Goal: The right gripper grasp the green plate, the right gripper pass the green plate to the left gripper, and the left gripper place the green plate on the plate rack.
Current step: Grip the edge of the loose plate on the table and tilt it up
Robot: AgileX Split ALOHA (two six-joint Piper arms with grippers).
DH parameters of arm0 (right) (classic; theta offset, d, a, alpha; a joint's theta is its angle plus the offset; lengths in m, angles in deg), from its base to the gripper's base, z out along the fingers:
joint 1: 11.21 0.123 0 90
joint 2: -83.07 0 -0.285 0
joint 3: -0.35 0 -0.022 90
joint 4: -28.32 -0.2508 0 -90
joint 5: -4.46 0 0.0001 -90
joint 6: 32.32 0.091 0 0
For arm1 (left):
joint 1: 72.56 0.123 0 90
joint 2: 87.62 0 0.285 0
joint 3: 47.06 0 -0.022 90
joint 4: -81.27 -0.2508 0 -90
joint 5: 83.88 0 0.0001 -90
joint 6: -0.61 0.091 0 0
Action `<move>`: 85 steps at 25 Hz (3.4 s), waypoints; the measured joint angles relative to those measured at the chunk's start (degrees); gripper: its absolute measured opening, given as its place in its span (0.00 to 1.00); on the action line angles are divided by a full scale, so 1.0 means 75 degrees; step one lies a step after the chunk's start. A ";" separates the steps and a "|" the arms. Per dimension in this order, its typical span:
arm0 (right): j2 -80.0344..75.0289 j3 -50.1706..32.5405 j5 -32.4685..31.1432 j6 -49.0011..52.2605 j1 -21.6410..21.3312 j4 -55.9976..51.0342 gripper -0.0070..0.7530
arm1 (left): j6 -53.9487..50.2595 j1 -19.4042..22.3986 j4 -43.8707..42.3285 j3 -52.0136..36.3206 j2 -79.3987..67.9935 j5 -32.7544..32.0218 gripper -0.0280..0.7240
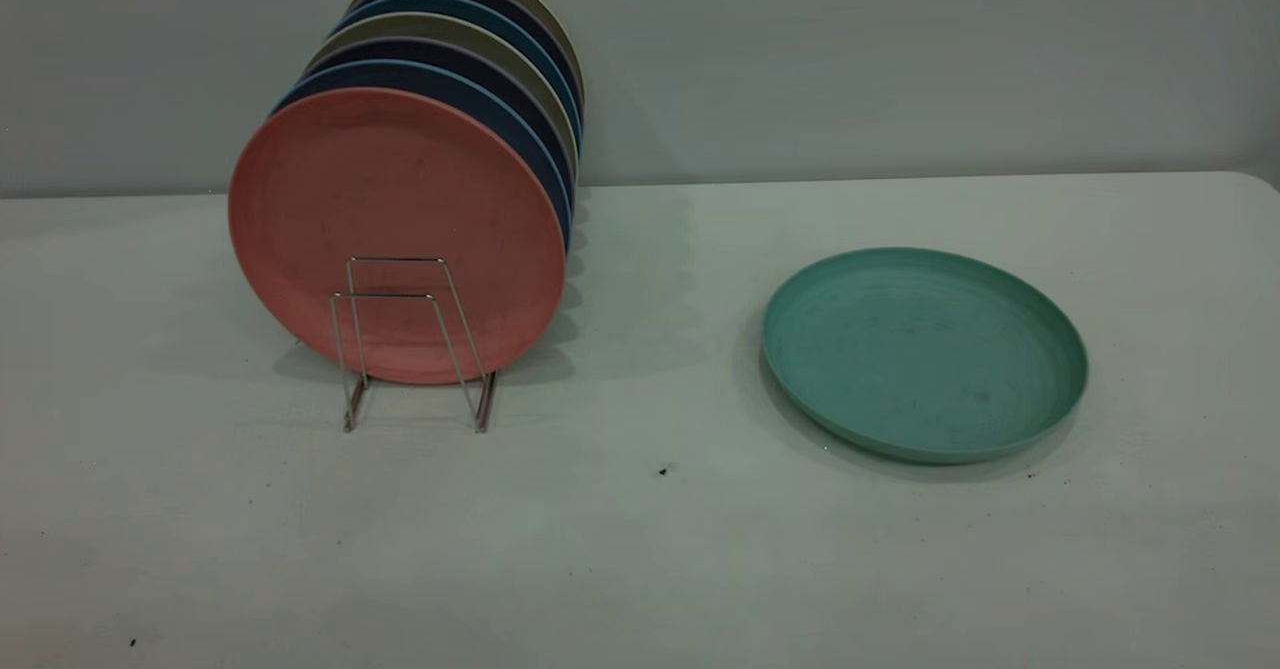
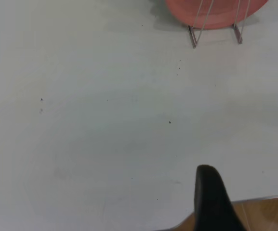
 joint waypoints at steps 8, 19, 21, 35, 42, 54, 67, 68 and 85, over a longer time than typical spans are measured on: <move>0.0000 -0.0002 0.0000 0.0000 0.0000 0.0000 0.64 | 0.0000 0.0000 0.0000 0.0000 0.0000 0.0000 0.60; 0.0000 -0.0002 0.0000 0.0000 0.0000 0.0000 0.64 | 0.0000 0.0000 0.0000 0.0000 0.0000 0.0000 0.60; 0.0000 -0.0002 0.0000 0.0000 0.0000 0.0000 0.64 | 0.0000 0.0000 0.0000 0.0000 0.0000 0.0000 0.60; 0.0000 -0.0017 0.0000 0.0006 0.0000 0.0000 0.64 | 0.0000 0.0000 0.0000 0.0000 0.0000 0.0000 0.60; 0.0000 -0.0017 0.0000 0.0006 0.0000 0.0000 0.64 | 0.0000 0.0000 -0.0023 0.0000 0.0000 0.0000 0.60; -0.1697 0.0125 0.1898 -0.0763 0.0000 -0.0972 0.64 | -0.0015 0.0000 0.0474 0.0140 -0.1423 0.1671 0.60; -0.7436 0.0125 0.5272 -0.4547 0.0000 -0.5932 0.62 | 0.0194 0.0000 0.1440 0.0181 -0.5149 0.4351 0.60; -0.7925 0.0125 0.5442 -0.5074 0.0000 -0.6567 0.61 | 0.0195 0.0000 0.1457 0.0239 -0.5360 0.4351 0.60; -1.5221 0.2978 0.4822 -1.0200 -0.1244 -1.1139 0.60 | 0.0220 0.0000 0.1484 0.0848 -0.6479 0.4305 0.60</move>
